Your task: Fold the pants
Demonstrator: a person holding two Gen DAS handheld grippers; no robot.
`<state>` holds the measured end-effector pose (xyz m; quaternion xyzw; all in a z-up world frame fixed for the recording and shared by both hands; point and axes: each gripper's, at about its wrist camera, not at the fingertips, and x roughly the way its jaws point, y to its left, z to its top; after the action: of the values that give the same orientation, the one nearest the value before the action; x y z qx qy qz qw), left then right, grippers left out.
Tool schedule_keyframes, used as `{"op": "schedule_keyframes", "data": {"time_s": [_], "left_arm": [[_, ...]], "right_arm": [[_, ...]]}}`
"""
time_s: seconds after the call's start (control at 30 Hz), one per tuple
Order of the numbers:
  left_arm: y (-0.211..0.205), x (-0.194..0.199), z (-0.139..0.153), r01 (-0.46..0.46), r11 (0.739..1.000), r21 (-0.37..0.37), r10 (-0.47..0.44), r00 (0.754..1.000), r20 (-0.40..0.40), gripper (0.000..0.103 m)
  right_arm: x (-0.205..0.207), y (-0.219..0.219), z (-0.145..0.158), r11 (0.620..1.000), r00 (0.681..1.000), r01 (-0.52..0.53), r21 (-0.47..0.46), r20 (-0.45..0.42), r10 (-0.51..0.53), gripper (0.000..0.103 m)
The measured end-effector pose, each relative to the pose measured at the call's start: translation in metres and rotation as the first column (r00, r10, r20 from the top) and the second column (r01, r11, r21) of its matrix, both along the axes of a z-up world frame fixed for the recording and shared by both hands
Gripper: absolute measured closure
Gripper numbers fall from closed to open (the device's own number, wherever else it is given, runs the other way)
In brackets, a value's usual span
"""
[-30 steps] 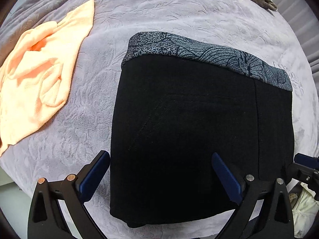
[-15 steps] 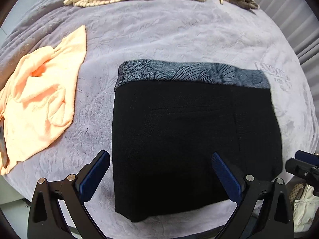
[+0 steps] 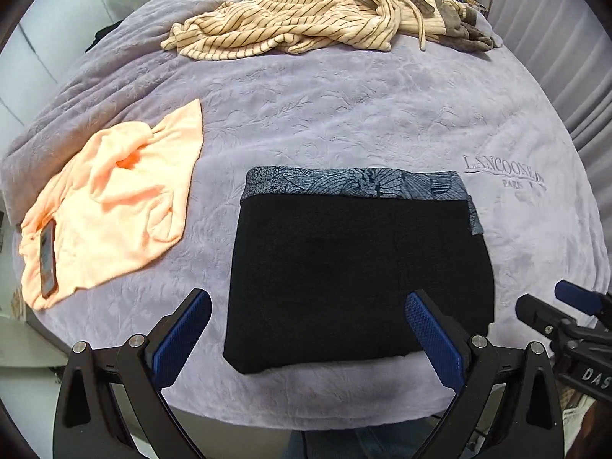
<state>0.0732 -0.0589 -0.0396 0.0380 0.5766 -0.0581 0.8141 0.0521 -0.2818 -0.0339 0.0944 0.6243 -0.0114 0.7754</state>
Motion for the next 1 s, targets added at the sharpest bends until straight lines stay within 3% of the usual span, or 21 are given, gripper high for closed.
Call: {"op": "schedule_keyframes", "data": {"time_s": [0.2, 0.4, 1.0], "left_arm": [[-0.005, -0.014, 0.011, -0.010, 0.997, 0.077, 0.008, 1.000, 0.016, 0.001], [-0.004, -0.018, 0.020, -0.018, 0.995, 0.095, 0.016, 1.000, 0.020, 0.001], [-0.013, -0.025, 0.033, -0.004, 0.997, 0.079, 0.001, 0.999, 0.042, 0.001]], "right_arm": [[-0.010, -0.001, 0.013, 1.000, 1.000, -0.016, 0.016, 0.016, 0.016, 0.024], [-0.014, 0.000, 0.014, 1.000, 1.000, 0.004, 0.015, 0.008, -0.004, 0.024], [-0.027, 0.002, 0.029, 0.999, 1.000, 0.001, -0.042, 0.027, 0.000, 0.024]]}}
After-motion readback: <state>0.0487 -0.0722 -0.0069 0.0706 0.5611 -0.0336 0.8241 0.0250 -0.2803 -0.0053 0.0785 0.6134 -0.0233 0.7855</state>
